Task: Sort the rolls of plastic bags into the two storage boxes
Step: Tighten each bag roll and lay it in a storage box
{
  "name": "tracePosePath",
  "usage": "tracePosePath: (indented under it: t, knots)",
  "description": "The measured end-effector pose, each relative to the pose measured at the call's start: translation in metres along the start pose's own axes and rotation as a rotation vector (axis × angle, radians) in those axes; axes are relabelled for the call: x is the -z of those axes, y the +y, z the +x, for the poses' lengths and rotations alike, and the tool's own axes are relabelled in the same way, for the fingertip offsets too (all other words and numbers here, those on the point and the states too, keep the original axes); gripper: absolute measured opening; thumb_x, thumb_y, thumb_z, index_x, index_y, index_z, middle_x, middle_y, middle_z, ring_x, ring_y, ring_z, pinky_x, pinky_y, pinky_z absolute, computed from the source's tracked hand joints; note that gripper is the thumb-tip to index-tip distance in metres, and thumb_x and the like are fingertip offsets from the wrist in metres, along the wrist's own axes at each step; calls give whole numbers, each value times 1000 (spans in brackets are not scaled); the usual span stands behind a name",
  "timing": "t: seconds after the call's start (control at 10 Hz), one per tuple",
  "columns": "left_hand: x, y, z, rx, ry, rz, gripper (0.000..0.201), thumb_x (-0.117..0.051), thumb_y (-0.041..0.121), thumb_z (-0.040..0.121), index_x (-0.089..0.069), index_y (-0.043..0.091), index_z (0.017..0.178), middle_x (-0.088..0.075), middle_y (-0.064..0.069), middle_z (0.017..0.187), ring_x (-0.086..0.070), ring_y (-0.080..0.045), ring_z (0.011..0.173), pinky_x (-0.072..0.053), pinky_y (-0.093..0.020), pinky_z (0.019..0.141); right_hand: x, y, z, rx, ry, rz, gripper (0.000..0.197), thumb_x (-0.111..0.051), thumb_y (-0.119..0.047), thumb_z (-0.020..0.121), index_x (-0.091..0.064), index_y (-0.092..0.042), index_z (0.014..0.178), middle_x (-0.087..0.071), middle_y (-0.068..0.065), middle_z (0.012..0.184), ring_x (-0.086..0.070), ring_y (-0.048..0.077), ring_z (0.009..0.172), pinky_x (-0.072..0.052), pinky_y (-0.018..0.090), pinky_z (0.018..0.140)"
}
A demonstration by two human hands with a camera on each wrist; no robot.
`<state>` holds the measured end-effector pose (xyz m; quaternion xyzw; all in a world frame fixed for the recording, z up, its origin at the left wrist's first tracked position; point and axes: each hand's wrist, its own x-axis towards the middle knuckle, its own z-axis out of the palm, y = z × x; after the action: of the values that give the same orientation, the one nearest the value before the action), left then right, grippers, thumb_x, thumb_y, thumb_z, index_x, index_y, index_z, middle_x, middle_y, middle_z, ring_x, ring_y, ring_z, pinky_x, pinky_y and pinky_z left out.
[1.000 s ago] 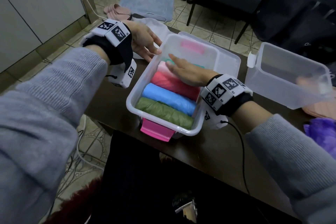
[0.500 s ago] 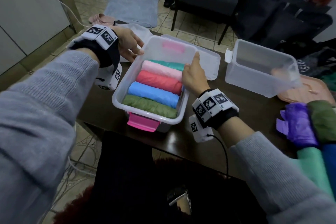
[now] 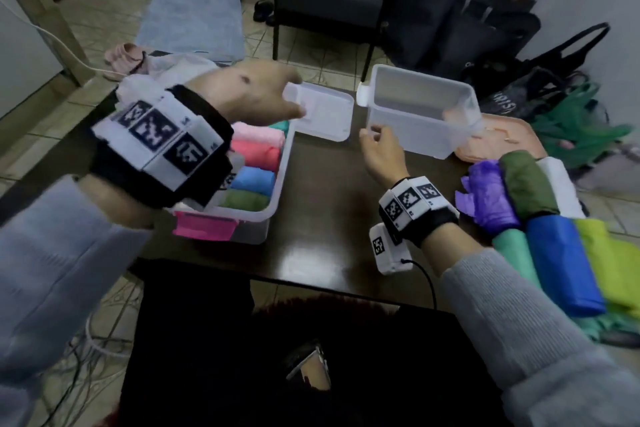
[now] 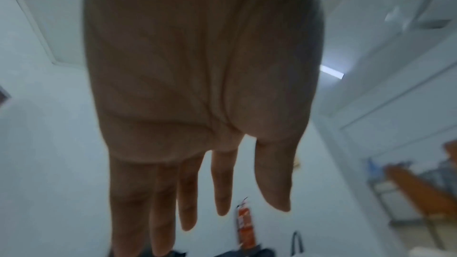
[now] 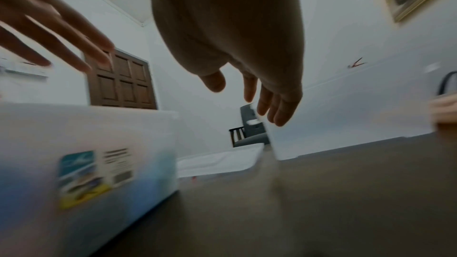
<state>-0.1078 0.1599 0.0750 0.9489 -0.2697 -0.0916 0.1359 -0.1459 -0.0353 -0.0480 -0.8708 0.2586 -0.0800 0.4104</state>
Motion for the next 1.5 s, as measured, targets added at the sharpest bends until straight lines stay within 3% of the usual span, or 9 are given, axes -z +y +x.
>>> tracePosePath:
  t: [0.1, 0.2, 0.4, 0.5, 0.9, 1.0, 1.1, 1.3, 1.5]
  knots:
    - [-23, 44, -16, -150, -33, -127, 53, -50, 40, 94, -38, 21, 142, -38, -3, 147, -36, -21, 135, -30, -35, 110, 34, 28, 5, -57, 81, -75, 42, -47, -23, 96, -44, -5, 134, -45, 16, 139, -41, 29, 129, -32, 36, 108]
    - [-86, 80, -16, -212, -134, -200, 56, -48, 42, 94, -36, 19, 143, -31, -6, 149, -32, -22, 137, -25, -36, 114, 80, 58, 8, -163, 243, -197, 44, -51, -19, 88, -50, -8, 130, -47, 19, 136, -41, 34, 127, -32, 38, 105]
    - [-195, 92, -13, -109, -234, -130, 68, -42, 47, 96, -15, 15, 150, -6, -15, 157, -5, -30, 145, -10, -40, 118, 142, 96, 3, -387, 441, -448, 57, -58, -25, 86, -36, -6, 135, -29, 18, 143, -24, 34, 134, -28, 42, 105]
    - [-228, 90, -22, -91, -209, -142, 65, -37, 47, 97, -14, 17, 150, -3, -12, 158, -1, -27, 146, -4, -40, 117, 155, 113, 2, -524, 425, -490, 59, -57, -25, 87, -32, -5, 136, -28, 18, 144, -25, 33, 134, -27, 40, 107]
    - [-259, 71, -32, -101, -20, 33, 69, -16, 64, 93, -8, 27, 151, 4, -6, 159, 11, -21, 146, 9, -40, 116, 157, 130, 11, -612, 356, -583, 54, -58, -18, 85, -35, -5, 133, -36, 21, 140, -29, 34, 133, -26, 41, 107]
    - [-259, 71, -33, -99, -3, 24, 66, -21, 59, 95, -7, 27, 151, 5, -5, 159, 12, -19, 146, 10, -39, 116, 153, 131, 15, -614, 374, -609, 53, -58, -18, 86, -37, -3, 133, -34, 17, 140, -29, 31, 131, -27, 40, 106]
    - [-259, 71, -33, -99, 0, 24, 66, -21, 59, 95, -7, 28, 151, 6, -4, 159, 12, -19, 146, 11, -39, 116, 148, 130, 17, -581, 429, -597, 37, -48, -14, 94, -43, -2, 128, -34, 16, 138, -34, 32, 127, -31, 42, 103]
    - [-261, 70, -33, -98, 9, 19, 66, -20, 59, 95, -5, 28, 151, 6, -3, 159, 13, -18, 146, 11, -38, 116, 143, 110, 7, -381, 435, -685, 45, -54, -16, 91, -40, 1, 130, -33, 19, 139, -36, 36, 125, -33, 45, 100]
    - [-263, 68, -32, -103, 14, 22, 66, -20, 60, 95, -7, 28, 151, 6, -3, 159, 12, -19, 146, 10, -39, 116, 100, 74, -34, 0, 284, -560, 54, -59, -23, 82, -41, 2, 126, -36, 21, 130, -40, 38, 117, -38, 47, 93]
